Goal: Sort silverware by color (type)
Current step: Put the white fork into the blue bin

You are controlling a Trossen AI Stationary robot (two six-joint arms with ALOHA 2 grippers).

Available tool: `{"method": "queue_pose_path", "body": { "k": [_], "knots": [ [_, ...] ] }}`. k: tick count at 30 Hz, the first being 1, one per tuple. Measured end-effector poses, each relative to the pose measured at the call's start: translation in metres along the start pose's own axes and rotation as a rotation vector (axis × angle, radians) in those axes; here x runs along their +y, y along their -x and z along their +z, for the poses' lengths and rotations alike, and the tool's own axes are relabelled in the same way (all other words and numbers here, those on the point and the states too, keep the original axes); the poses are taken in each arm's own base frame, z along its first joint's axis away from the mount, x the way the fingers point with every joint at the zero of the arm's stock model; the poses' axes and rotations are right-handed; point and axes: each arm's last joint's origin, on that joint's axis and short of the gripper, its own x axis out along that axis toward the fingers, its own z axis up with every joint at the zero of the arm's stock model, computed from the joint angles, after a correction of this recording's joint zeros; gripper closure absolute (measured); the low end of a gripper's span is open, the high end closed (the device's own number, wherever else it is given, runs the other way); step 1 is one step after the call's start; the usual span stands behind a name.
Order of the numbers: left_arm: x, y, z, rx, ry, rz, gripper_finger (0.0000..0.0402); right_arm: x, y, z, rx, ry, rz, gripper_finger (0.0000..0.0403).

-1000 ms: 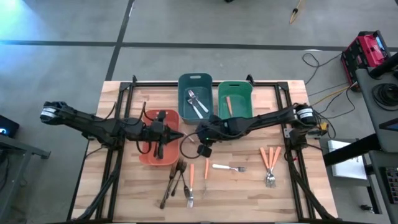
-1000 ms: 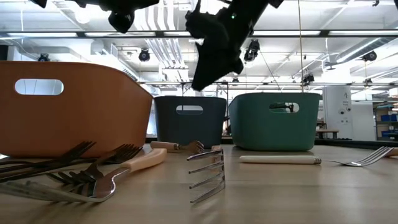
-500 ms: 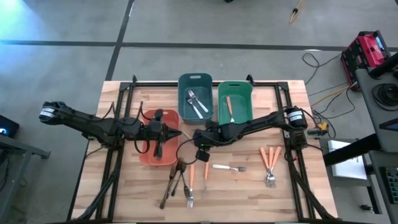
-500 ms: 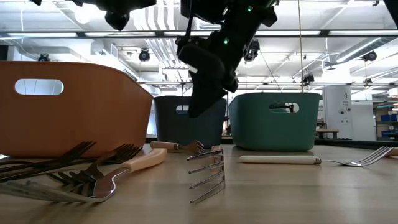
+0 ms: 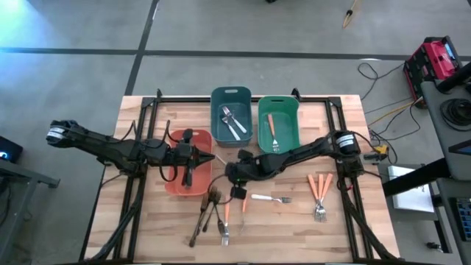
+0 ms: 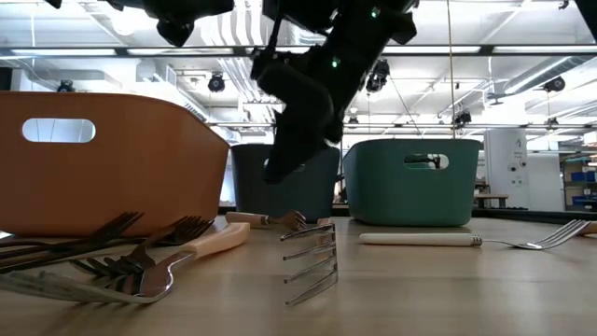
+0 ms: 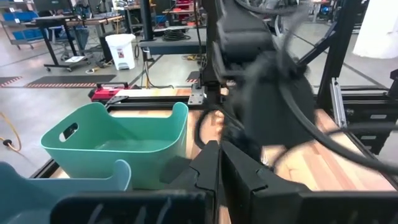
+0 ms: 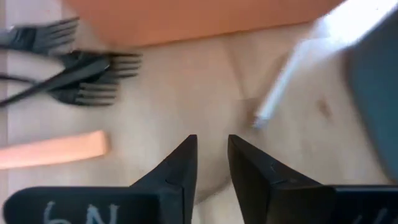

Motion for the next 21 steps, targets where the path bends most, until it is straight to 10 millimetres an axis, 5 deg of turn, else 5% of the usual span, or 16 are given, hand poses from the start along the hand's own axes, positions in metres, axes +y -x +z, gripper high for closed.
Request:
{"method": "queue_pose_path", "body": {
  "k": [10, 21],
  "knots": [
    [0.0, -0.0002, -0.0011, 0.011, -0.003, 0.0, 0.0401, 0.001, -0.0091, -0.0045, 0.004, 0.017, -0.074, 0.0266],
    [0.0, -0.0001, -0.0011, 0.01, -0.003, 0.0, 0.0401, 0.0, -0.0091, -0.0048, 0.001, 0.011, -0.1, 0.0259]
  ]
}}
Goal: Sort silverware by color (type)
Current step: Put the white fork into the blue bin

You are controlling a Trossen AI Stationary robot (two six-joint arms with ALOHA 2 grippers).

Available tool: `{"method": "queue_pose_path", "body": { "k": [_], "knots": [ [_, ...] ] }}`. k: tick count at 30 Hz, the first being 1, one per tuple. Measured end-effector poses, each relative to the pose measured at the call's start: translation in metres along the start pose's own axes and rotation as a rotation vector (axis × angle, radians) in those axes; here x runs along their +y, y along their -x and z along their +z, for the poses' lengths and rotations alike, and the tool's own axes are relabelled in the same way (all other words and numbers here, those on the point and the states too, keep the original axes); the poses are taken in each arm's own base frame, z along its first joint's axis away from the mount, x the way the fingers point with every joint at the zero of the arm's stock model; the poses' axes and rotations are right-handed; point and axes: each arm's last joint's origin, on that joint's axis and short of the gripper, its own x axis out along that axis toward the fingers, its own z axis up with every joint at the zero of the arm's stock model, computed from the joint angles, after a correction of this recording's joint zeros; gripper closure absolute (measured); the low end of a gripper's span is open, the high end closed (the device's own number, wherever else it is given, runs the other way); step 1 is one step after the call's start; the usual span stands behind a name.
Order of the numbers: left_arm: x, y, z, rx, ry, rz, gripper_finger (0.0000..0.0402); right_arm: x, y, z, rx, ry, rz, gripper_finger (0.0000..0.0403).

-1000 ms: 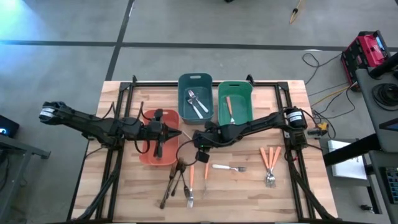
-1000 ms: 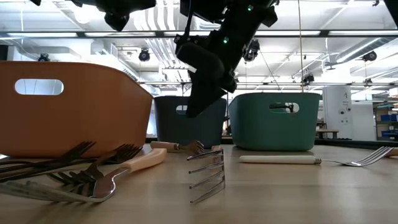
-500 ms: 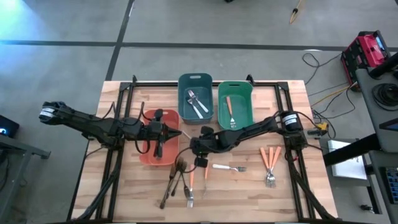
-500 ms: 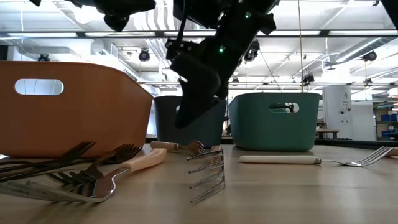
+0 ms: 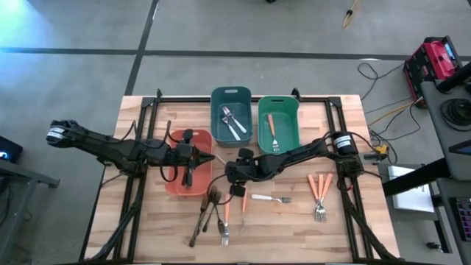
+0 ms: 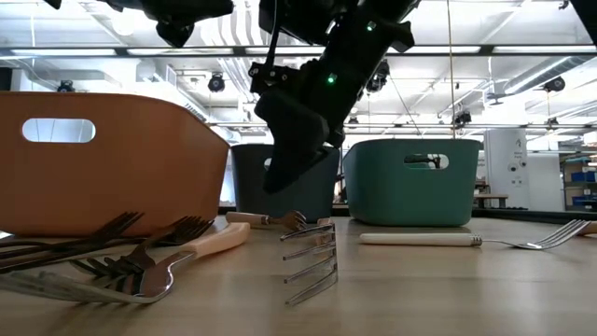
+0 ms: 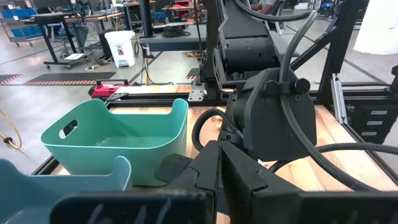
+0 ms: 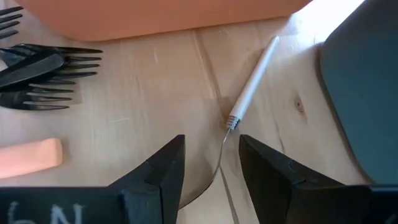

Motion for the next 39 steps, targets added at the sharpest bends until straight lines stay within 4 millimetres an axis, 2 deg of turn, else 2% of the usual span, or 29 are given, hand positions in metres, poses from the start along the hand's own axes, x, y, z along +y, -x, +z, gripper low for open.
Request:
{"method": "queue_pose_path", "body": {
  "k": [13, 19, 23, 26, 33, 39],
  "knots": [
    [0.0, 0.0, 0.0, 0.0, 0.0, 0.0, 0.0401, 0.001, -0.006, -0.003, 0.014, -0.013, -0.001, 0.026],
    [0.0, 0.0, 0.0, 0.0, 0.0, 0.0, 0.0401, 0.002, -0.007, -0.004, 0.015, 0.019, 0.006, 0.0299],
    [0.0, 0.0, 0.0, 0.0, -0.001, 0.0, 0.0401, 0.002, -0.016, -0.008, 0.037, 0.019, -0.009, 0.0318],
    [0.0, 0.0, 0.0, 0.0, -0.01, 0.0, 0.0401, 0.003, -0.021, -0.011, 0.046, 0.021, -0.011, 0.0305],
    [0.0, 0.0, 0.0, 0.0, -0.011, 0.0, 0.0401, 0.004, -0.025, -0.011, 0.027, 0.0, -0.036, 0.0239],
    [0.0, 0.0, 0.0, 0.0, -0.018, 0.001, 0.0401, 0.0, -0.029, -0.012, 0.043, -0.004, -0.045, 0.0236]
  ]
}}
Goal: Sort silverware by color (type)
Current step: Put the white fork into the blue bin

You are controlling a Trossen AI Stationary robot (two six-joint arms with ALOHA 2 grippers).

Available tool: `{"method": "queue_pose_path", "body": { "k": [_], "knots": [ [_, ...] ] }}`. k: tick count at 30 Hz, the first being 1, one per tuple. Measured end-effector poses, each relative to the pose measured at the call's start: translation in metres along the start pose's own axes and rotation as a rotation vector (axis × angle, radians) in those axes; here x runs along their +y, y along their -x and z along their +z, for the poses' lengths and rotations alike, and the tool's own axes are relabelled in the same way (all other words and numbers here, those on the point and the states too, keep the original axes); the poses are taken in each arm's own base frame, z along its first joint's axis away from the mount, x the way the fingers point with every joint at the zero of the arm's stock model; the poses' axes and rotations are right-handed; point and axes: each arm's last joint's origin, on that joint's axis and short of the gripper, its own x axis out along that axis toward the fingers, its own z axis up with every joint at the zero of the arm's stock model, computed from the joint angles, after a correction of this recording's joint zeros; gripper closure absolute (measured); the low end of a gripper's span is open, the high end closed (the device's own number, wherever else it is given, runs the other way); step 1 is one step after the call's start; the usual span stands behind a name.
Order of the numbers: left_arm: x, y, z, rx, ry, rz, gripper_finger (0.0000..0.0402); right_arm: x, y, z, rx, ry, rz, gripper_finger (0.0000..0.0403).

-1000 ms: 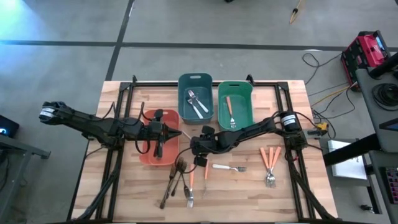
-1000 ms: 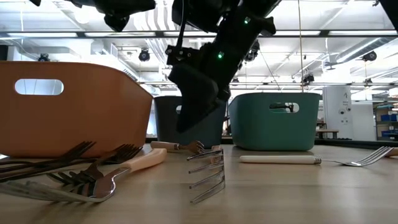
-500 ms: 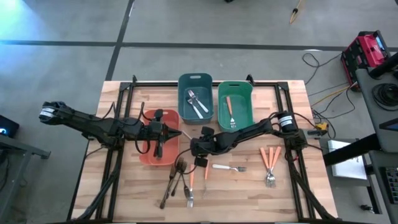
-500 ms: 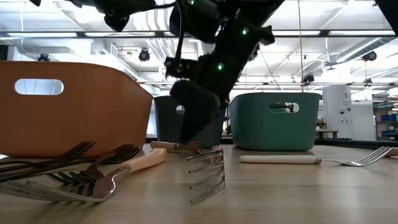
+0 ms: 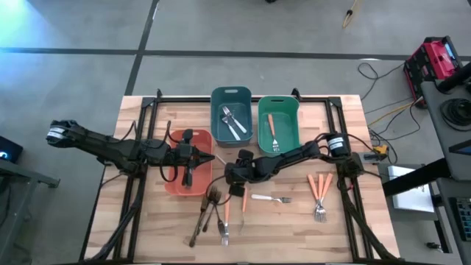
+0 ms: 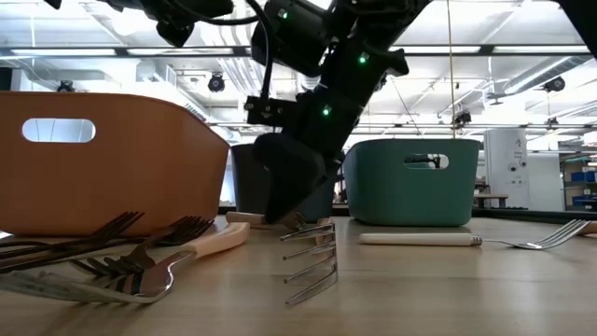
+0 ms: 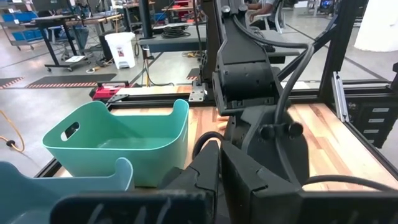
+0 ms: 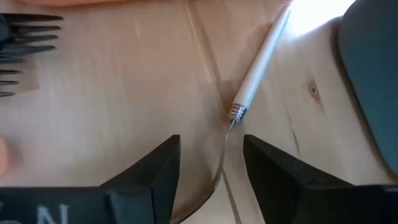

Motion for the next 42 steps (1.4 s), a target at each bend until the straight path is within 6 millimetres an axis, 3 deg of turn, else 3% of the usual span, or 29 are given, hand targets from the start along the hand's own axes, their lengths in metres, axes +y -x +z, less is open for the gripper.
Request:
{"method": "queue_pose_path", "body": {
  "k": [9, 17, 24, 32, 42],
  "knots": [
    [0.0, 0.0, 0.0, 0.001, -0.005, 0.0, 0.0401, 0.001, -0.012, -0.005, 0.026, -0.022, -0.009, 0.0278],
    [0.0, 0.0, 0.0, 0.002, -0.016, 0.001, 0.0401, 0.002, -0.011, -0.005, 0.027, -0.034, 0.01, 0.0383],
    [0.001, 0.0, 0.0, 0.001, -0.016, 0.016, 0.0401, -0.001, -0.006, -0.004, 0.037, -0.078, 0.018, 0.0393],
    [0.001, 0.002, 0.001, -0.002, -0.028, 0.017, 0.0401, -0.011, 0.028, 0.009, 0.033, -0.165, 0.117, 0.0394],
    [0.007, 0.015, 0.011, -0.039, -0.082, 0.071, 0.0401, -0.034, 0.091, 0.023, 0.045, -0.308, 0.281, 0.0394]
  ]
}}
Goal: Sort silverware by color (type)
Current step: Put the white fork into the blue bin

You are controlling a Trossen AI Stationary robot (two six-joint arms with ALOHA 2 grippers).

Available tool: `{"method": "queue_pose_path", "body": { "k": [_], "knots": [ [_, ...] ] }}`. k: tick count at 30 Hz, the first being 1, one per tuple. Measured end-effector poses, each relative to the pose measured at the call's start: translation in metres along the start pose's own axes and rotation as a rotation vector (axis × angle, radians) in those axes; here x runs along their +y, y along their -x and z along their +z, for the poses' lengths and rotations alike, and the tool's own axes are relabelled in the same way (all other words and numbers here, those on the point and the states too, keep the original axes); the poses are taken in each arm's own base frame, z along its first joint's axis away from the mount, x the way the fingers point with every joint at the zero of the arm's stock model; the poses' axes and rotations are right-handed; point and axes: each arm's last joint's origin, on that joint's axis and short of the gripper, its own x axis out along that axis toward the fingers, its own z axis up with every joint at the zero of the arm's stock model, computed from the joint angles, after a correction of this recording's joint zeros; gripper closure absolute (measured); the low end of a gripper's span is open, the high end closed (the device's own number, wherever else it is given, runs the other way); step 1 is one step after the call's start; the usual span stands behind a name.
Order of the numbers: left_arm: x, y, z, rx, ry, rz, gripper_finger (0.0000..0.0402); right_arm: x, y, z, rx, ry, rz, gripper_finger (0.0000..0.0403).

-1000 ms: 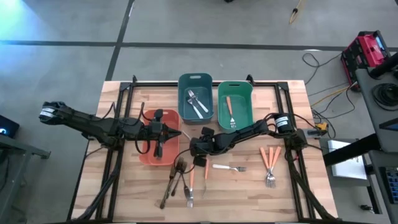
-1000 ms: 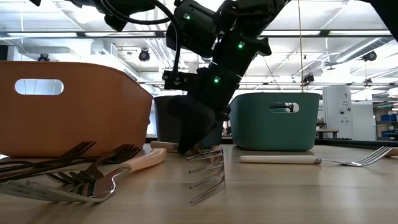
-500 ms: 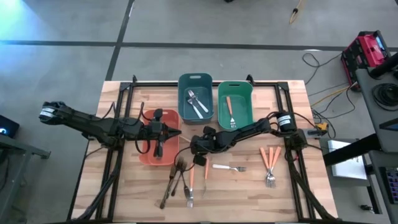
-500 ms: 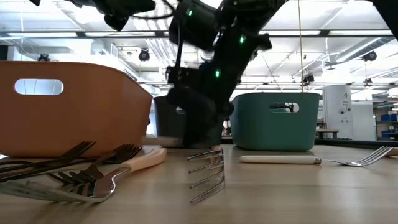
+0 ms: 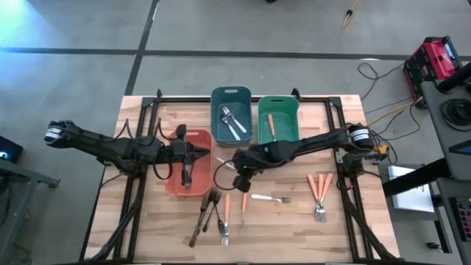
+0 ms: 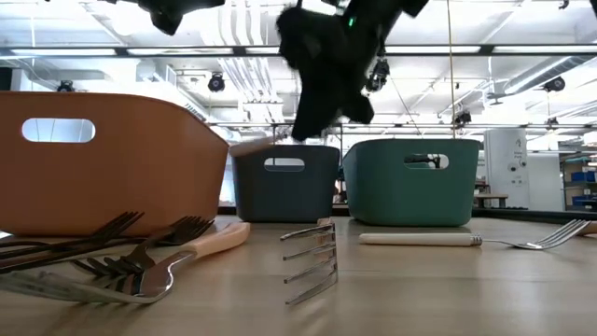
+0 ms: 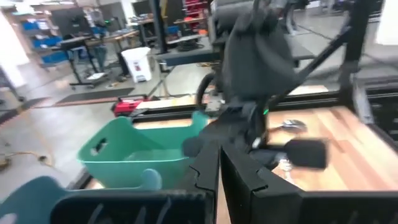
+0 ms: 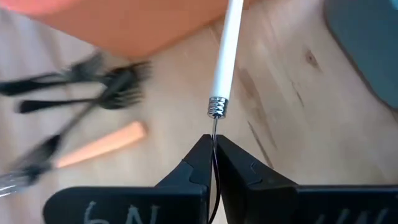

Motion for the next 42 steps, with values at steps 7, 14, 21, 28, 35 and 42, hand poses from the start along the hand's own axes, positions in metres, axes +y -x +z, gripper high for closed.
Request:
{"method": "queue_pose_path", "body": {
  "k": [7, 14, 21, 28, 35, 42],
  "knots": [
    [0.007, 0.012, 0.007, -0.001, -0.067, 0.058, 0.0401, -0.002, 0.047, 0.014, -0.137, -0.087, 0.04, 0.0394],
    [0.013, 0.021, 0.013, -0.021, -0.144, 0.128, 0.0401, -0.028, 0.055, 0.036, -0.254, -0.181, 0.017, 0.0394],
    [0.02, 0.031, 0.021, -0.032, -0.268, 0.236, 0.0401, -0.071, 0.057, 0.063, -0.385, -0.247, -0.022, 0.0394],
    [0.025, 0.035, 0.022, -0.016, -0.374, 0.293, 0.0401, -0.107, 0.067, 0.087, -0.545, -0.231, -0.051, 0.0394],
    [0.033, 0.037, 0.023, -0.005, -0.418, 0.342, 0.0401, -0.144, 0.069, 0.098, -0.606, -0.225, -0.125, 0.0394],
    [0.045, 0.035, 0.021, 0.026, -0.422, 0.413, 0.0401, -0.161, 0.035, 0.106, -0.638, -0.197, -0.148, 0.0394]
  ]
}}
